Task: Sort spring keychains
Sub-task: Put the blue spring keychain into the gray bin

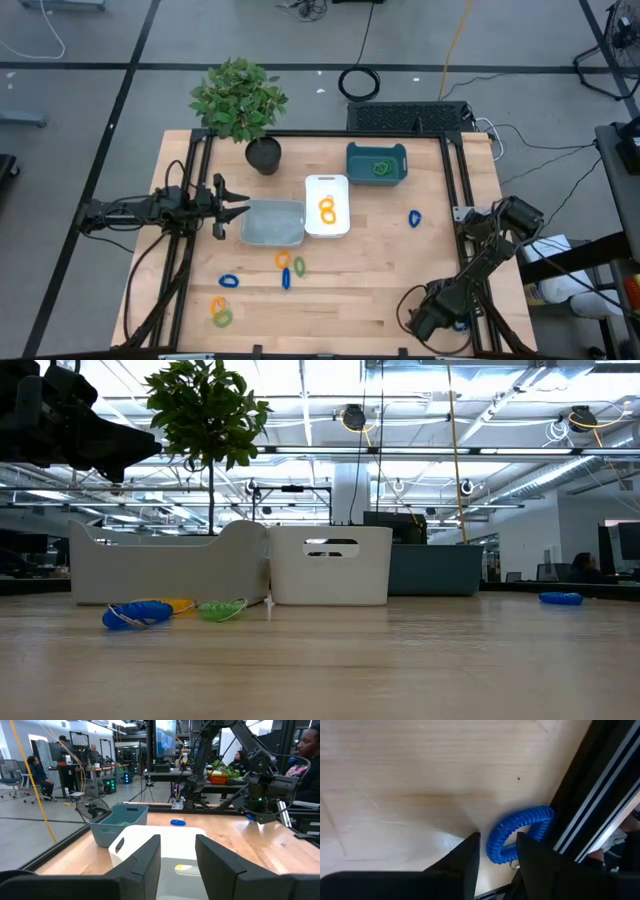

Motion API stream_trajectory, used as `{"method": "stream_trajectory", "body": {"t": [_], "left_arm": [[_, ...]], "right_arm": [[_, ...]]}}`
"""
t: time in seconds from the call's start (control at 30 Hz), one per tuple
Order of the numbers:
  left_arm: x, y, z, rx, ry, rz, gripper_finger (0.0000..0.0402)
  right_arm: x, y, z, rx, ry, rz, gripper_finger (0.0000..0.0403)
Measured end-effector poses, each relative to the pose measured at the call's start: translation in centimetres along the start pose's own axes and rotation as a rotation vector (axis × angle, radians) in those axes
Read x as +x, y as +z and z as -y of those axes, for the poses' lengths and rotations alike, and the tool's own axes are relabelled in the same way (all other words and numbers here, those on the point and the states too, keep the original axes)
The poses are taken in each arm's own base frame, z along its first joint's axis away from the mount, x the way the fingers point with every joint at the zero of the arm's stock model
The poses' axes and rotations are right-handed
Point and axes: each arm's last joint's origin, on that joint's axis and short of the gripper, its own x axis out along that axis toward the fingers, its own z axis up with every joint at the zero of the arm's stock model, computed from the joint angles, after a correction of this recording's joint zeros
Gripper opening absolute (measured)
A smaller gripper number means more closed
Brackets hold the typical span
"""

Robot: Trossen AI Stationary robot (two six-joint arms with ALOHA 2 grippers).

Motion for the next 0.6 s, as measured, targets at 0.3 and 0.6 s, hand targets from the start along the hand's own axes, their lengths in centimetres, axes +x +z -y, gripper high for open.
{"method": "stream_trajectory", "body": {"t": [0.3, 0.6], "left_arm": [[0.0, 0.0, 0.0, 0.000, 0.000, 0.000, 0.0131], [0.0, 0.0, 0.0, 0.000, 0.000, 0.000, 0.0131]], "right_arm": [[1.0, 0.5, -0.3, -0.042, 0.027, -0.063, 0.0040], [1.0, 0.3, -0.4, -0.120, 0.045, -0.078, 0.0004]]}}
